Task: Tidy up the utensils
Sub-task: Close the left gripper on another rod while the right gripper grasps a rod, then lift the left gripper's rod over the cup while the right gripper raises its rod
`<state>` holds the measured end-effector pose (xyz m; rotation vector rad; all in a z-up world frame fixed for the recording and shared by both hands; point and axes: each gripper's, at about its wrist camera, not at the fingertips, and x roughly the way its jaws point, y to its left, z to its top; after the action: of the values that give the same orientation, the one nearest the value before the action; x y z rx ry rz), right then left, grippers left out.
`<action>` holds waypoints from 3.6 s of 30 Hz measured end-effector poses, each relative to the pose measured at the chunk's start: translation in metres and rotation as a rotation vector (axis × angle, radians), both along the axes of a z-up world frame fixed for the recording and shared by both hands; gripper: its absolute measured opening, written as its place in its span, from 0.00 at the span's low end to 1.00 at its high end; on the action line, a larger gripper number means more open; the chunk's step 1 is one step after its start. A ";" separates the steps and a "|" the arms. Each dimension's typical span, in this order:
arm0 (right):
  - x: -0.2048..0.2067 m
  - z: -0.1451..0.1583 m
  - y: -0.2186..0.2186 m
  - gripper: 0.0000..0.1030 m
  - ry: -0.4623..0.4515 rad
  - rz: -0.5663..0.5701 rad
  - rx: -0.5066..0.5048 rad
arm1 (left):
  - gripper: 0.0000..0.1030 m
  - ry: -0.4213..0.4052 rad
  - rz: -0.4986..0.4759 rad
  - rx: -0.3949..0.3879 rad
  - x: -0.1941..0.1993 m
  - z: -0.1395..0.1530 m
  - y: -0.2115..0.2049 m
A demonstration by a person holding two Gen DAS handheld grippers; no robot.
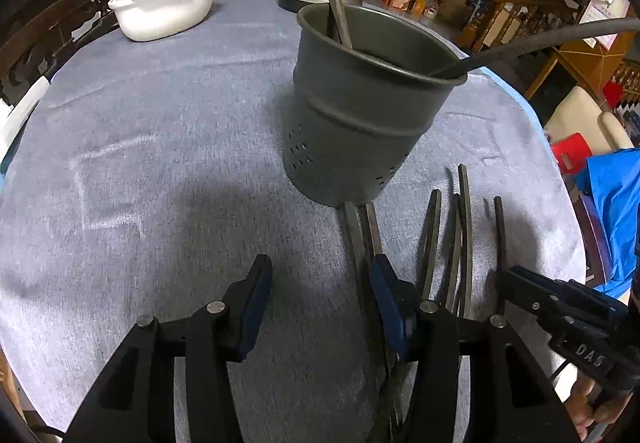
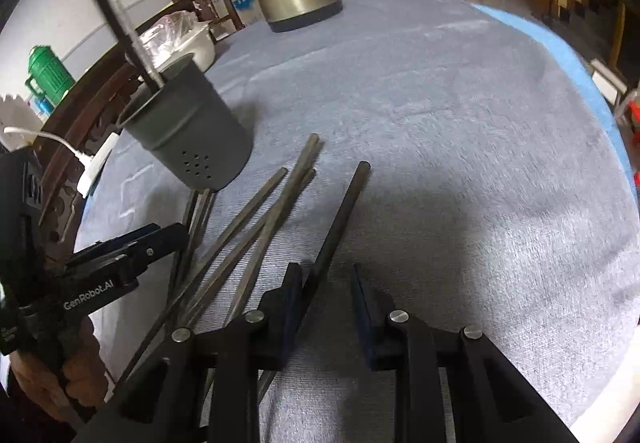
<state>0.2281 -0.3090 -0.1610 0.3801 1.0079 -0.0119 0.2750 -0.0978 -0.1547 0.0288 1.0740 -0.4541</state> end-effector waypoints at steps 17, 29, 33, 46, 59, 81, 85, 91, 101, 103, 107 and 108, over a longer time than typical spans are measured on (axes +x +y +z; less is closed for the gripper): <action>0.044 0.008 -0.045 0.28 0.086 -0.114 0.134 | 0.48 0.057 0.003 -0.035 0.030 0.007 0.028; 0.065 0.004 -0.013 0.18 0.161 -0.049 -0.076 | 0.20 0.150 -0.006 0.010 0.050 -0.005 0.002; 0.066 0.006 -0.004 0.09 0.151 -0.007 -0.129 | 0.13 0.159 -0.014 0.019 0.052 -0.006 -0.005; 0.021 0.060 -0.010 0.07 -0.121 0.030 -0.026 | 0.05 0.016 0.091 -0.130 0.028 0.049 0.028; -0.035 0.131 0.023 0.07 -0.517 0.161 0.008 | 0.05 -0.337 0.149 -0.276 -0.012 0.160 0.064; 0.016 0.243 0.064 0.07 -1.008 -0.104 -0.104 | 0.05 -0.715 0.171 -0.376 -0.020 0.255 0.070; 0.027 0.237 0.077 0.07 -1.018 -0.186 -0.183 | 0.05 -0.723 0.192 -0.383 -0.010 0.244 0.068; 0.054 0.215 0.090 0.07 -0.951 -0.216 -0.221 | 0.05 -0.642 0.227 -0.354 0.009 0.210 0.061; 0.054 0.195 0.087 0.07 -0.843 -0.145 -0.217 | 0.05 -0.540 0.201 -0.309 0.013 0.183 0.057; 0.054 0.191 0.082 0.07 -0.811 -0.134 -0.201 | 0.06 -0.529 0.191 -0.298 0.011 0.180 0.057; 0.053 0.183 0.072 0.08 -0.752 -0.117 -0.160 | 0.07 -0.502 0.178 -0.271 0.007 0.174 0.059; 0.052 0.181 0.068 0.08 -0.740 -0.117 -0.141 | 0.07 -0.491 0.177 -0.264 0.006 0.172 0.060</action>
<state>0.2798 -0.2410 0.0198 0.2779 0.2507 -0.0440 0.2808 -0.0380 0.0174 -0.1790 0.5236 -0.3983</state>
